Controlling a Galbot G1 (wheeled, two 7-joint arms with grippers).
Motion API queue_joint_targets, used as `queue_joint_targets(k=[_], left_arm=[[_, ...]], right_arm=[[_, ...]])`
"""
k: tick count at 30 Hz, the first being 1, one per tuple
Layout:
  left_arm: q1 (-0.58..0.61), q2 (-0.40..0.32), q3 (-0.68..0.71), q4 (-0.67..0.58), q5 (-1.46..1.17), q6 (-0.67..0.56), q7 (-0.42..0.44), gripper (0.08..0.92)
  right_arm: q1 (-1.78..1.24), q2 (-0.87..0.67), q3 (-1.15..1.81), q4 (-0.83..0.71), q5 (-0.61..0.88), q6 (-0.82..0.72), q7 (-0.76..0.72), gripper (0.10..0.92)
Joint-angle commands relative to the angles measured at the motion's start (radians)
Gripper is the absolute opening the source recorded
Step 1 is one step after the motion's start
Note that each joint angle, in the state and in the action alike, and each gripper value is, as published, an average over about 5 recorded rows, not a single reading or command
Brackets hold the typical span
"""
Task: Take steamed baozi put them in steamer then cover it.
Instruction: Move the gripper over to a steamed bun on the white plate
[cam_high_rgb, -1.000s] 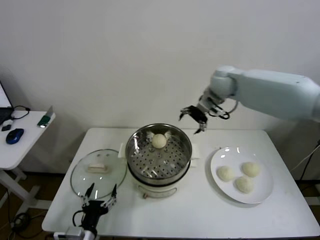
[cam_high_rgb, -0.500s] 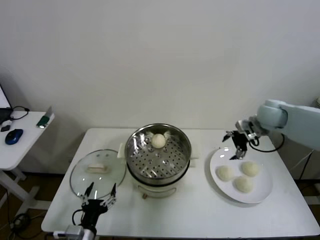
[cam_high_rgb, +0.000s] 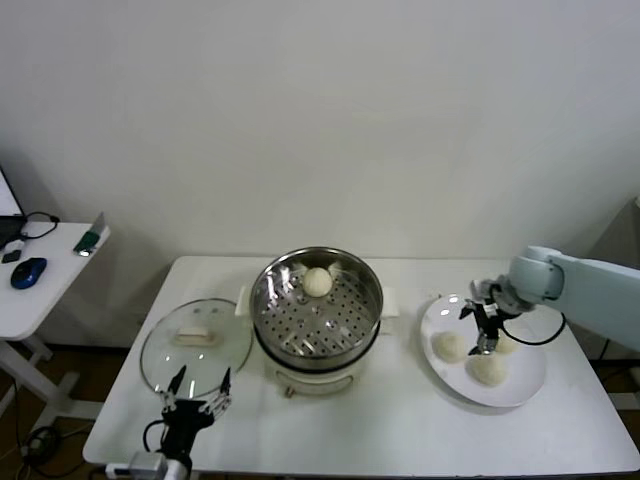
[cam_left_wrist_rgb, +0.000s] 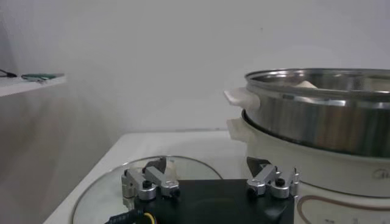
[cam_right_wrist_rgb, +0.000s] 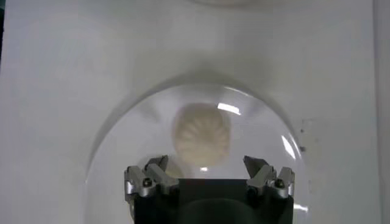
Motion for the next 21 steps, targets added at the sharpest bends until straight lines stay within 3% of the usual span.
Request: queue_joint_targets(k=[1, 9, 21], left_arm=[[0.001, 0.002, 0.001, 0.004, 0.002, -0.001, 0.000, 0.823], [0.006, 0.007, -0.003, 0.006, 0.003, -0.002, -0.002, 0.823], [0.005, 0.004, -0.002, 0.004, 0.008, -0.001, -0.004, 0.823]], right_arm=[[-0.136, 0.043, 0.094, -0.062, -0.031, -0.038, 0.010, 0.823], [-0.149, 0.104, 0.108, -0.111, -0.040, -0.038, 0.013, 0.822], [-0.098, 0.092, 0.082, -0.106, -0.004, -0.028, -0.026, 0.694]])
